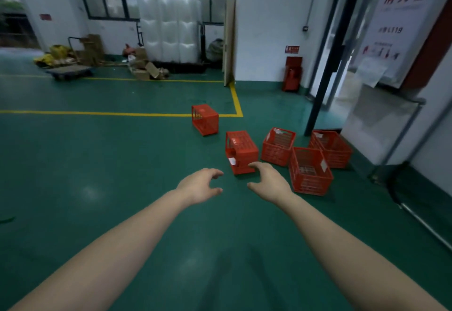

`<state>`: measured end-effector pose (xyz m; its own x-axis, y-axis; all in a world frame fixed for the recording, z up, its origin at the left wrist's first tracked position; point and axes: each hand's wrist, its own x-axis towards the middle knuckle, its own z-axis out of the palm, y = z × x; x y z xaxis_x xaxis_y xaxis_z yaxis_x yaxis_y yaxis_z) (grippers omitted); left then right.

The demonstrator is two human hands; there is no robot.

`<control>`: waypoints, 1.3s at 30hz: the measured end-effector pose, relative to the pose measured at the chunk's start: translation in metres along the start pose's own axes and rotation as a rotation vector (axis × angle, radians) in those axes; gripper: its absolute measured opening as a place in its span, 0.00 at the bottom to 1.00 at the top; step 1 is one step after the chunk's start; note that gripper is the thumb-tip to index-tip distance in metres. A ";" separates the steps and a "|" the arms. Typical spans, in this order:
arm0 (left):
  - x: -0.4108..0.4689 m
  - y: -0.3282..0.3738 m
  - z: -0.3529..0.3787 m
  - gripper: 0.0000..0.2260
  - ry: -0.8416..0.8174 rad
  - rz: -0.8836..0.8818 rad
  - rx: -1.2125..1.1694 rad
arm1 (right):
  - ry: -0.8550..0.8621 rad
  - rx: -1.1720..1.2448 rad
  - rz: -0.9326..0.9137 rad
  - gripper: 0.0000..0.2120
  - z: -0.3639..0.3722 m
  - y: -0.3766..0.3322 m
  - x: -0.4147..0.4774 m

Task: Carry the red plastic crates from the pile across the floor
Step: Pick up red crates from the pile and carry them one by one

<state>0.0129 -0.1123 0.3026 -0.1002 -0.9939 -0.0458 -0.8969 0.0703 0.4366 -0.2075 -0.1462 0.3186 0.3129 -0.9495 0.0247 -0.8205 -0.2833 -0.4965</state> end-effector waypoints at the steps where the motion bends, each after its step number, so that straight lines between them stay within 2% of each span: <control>1: 0.024 -0.002 0.001 0.27 -0.009 0.006 0.006 | 0.001 0.001 0.011 0.29 -0.001 0.007 0.022; 12: 0.298 0.004 -0.022 0.26 -0.023 0.025 0.010 | -0.004 -0.002 0.015 0.29 -0.046 0.089 0.280; 21: 0.484 -0.010 -0.021 0.26 -0.056 0.007 -0.051 | -0.054 -0.079 0.027 0.30 -0.067 0.144 0.439; 27: 0.640 -0.038 -0.027 0.27 -0.066 0.044 -0.054 | -0.055 -0.141 0.034 0.30 -0.072 0.179 0.586; 35: 0.871 -0.085 -0.090 0.30 -0.096 0.016 -0.059 | -0.032 -0.147 0.068 0.30 -0.095 0.193 0.813; 39: 0.941 -0.106 -0.102 0.31 -0.118 0.012 -0.043 | -0.054 -0.139 0.093 0.30 -0.097 0.204 0.886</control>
<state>0.0578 -1.0640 0.3046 -0.1631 -0.9760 -0.1443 -0.8762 0.0760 0.4759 -0.1437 -1.0579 0.3234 0.2551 -0.9648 -0.0644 -0.9042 -0.2144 -0.3694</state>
